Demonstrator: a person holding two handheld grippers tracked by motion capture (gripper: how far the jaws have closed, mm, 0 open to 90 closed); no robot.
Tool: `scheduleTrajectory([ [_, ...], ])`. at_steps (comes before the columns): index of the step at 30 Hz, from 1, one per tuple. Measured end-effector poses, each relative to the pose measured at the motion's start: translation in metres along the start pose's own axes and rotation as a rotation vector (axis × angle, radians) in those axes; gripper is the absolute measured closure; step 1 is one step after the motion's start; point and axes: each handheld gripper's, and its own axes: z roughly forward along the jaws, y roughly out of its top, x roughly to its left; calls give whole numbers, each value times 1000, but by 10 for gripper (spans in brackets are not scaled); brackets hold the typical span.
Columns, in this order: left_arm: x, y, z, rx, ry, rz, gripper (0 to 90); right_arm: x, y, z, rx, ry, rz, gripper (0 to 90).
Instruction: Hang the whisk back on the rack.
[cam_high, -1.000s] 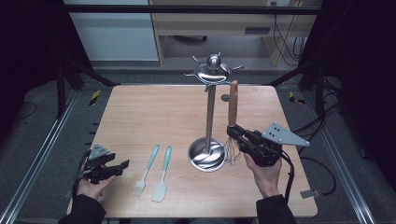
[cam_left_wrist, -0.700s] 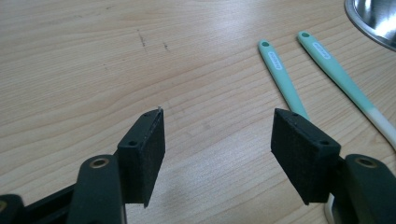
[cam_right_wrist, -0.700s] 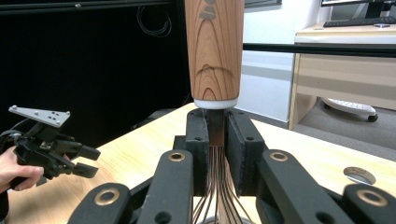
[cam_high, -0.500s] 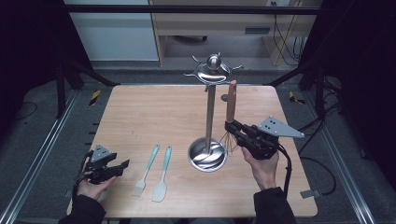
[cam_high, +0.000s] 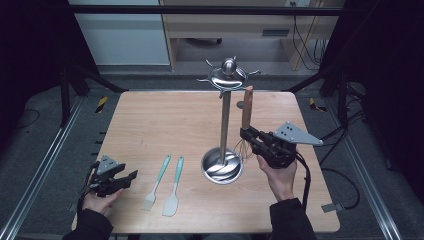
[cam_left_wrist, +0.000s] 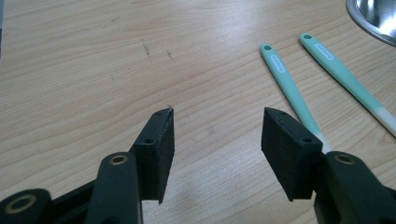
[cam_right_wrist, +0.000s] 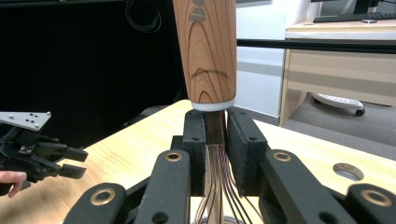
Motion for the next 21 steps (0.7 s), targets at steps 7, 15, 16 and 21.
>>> scheduleTrajectory([
  [7,0,1,-1,17,0,-16,445,0,1,3,3,-6,-8,773],
  [15,-1,2,-2,26,-11,-23,436,2,4,0,6,-27,-27,718],
  [16,-1,3,-2,30,-16,-29,433,2,4,-1,5,-31,-30,701],
  [21,1,3,-2,46,-22,-45,425,3,2,-10,0,-45,-45,661],
])
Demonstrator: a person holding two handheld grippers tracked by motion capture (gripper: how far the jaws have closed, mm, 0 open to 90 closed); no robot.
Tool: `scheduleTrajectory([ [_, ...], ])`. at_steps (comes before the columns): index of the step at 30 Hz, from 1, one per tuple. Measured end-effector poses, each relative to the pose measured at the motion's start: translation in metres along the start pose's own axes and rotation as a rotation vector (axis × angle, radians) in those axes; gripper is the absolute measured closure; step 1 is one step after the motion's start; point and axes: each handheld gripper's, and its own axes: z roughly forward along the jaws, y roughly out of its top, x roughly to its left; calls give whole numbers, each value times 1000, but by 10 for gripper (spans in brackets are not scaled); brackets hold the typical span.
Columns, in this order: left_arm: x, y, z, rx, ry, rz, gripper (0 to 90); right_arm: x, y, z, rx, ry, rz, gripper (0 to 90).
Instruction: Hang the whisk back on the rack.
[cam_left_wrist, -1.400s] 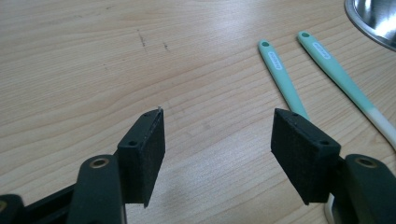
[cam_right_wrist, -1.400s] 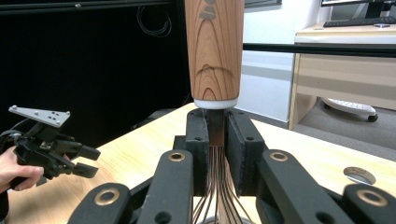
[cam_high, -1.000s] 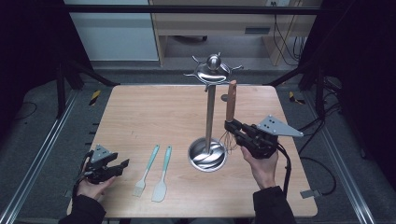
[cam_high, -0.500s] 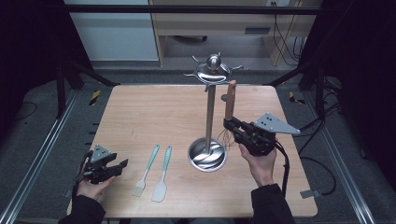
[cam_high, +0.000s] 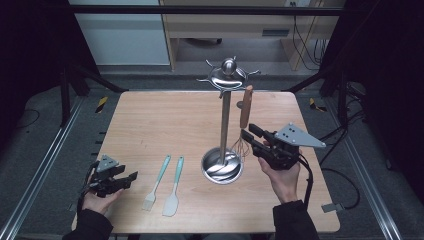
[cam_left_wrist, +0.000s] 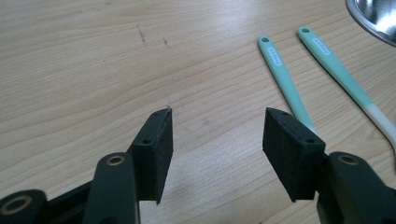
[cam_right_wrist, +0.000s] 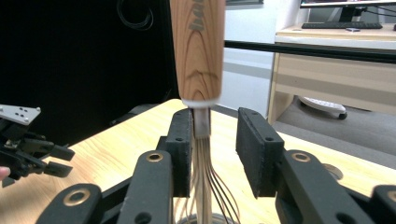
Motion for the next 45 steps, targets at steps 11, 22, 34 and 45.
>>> scheduleTrajectory([
  [11,-3,3,-2,-2,-11,-5,428,-13,-20,-23,48,-73,-1,653],
  [22,-12,5,-5,-19,-38,4,434,-34,-64,-22,199,-163,24,647],
  [34,-34,11,-6,-29,-82,60,441,-42,-86,-23,266,-198,43,633],
  [45,-48,12,-1,-11,-96,84,455,-32,-60,-37,163,-162,18,816],
])
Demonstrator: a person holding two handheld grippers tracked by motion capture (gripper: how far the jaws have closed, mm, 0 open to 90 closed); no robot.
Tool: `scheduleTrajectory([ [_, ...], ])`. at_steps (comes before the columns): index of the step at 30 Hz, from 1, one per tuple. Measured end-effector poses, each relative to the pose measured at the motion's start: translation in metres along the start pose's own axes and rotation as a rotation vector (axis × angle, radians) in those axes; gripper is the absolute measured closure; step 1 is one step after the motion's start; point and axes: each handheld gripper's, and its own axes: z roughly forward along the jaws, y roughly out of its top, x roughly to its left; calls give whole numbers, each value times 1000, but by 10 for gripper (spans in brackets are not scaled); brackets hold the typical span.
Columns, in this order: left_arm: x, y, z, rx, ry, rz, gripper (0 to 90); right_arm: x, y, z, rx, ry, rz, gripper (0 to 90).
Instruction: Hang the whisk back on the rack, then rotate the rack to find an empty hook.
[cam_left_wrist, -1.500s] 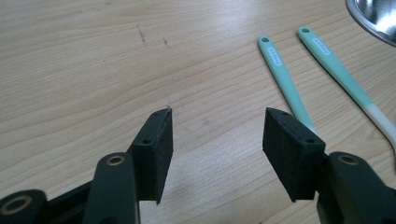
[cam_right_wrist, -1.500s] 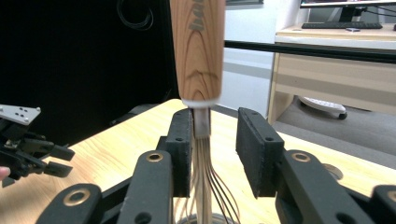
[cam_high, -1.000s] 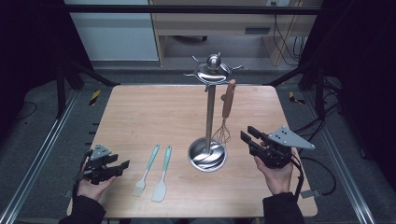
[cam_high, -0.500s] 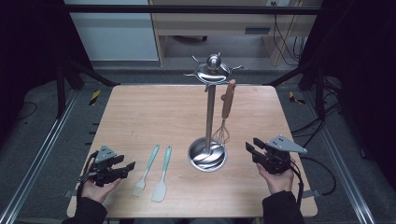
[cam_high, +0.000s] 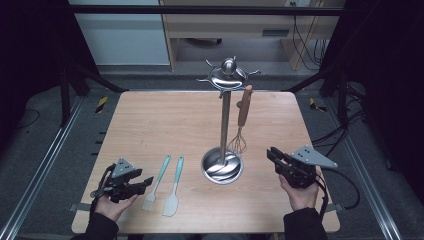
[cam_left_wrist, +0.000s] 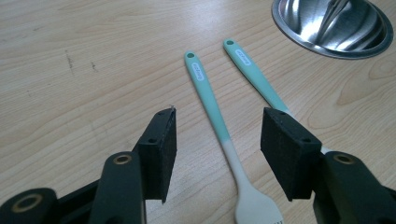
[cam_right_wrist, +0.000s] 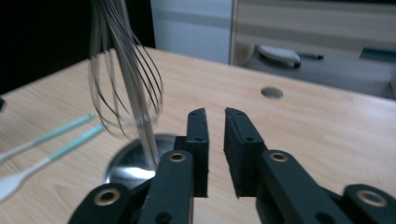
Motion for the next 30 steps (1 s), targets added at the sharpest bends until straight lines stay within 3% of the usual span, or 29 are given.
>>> scheduleTrajectory([
  [6,1,-1,1,-1,-1,-13,456,10,27,-13,-80,36,5,900],
  [18,5,-3,2,4,0,-29,456,27,86,-21,-201,61,7,900],
  [30,12,-5,2,2,18,-50,450,43,130,-16,-251,84,-25,900],
])
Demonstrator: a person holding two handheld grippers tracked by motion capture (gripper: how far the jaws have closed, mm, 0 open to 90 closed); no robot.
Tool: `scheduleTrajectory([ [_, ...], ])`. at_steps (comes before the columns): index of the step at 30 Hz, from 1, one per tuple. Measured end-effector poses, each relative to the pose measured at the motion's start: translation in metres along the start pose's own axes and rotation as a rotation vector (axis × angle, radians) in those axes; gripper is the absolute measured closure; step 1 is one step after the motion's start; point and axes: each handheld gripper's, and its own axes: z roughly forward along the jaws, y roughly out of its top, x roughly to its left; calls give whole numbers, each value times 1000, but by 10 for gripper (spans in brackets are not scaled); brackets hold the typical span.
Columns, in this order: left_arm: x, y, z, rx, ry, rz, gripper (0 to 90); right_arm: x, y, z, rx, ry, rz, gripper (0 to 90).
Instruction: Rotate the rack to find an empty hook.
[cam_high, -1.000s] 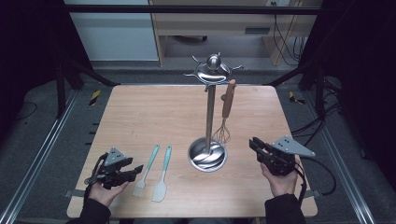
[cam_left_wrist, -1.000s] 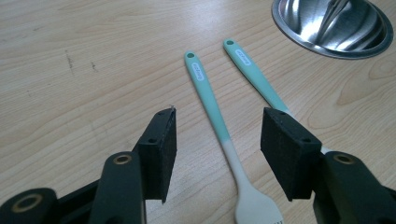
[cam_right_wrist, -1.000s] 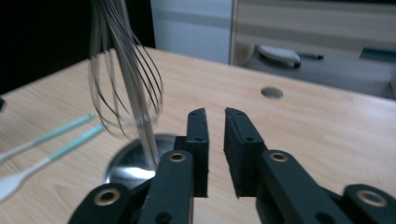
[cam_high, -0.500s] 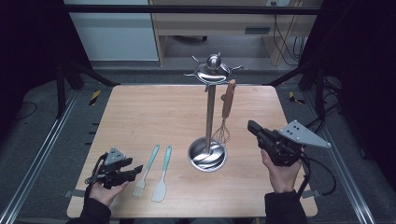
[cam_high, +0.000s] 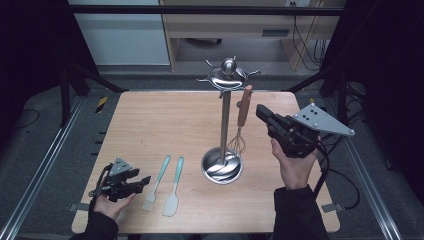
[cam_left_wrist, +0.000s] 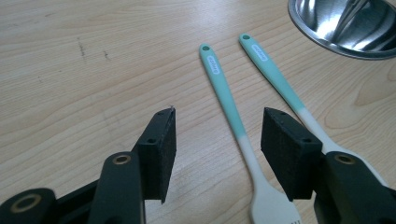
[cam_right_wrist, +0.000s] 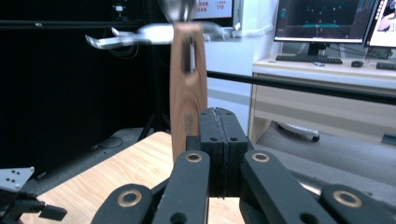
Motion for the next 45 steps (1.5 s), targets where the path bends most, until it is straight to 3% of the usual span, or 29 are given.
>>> scheduleTrajectory([
  [9,3,-1,-1,0,6,-8,444,4,27,7,-16,-11,-37,900],
  [15,5,-1,-1,1,6,-8,443,5,34,11,-11,-14,-40,900],
  [38,6,-1,-2,-4,9,-14,443,12,35,10,-15,4,-64,900],
  [45,5,-1,-3,-9,10,-14,442,6,17,6,20,-27,-51,829],
])
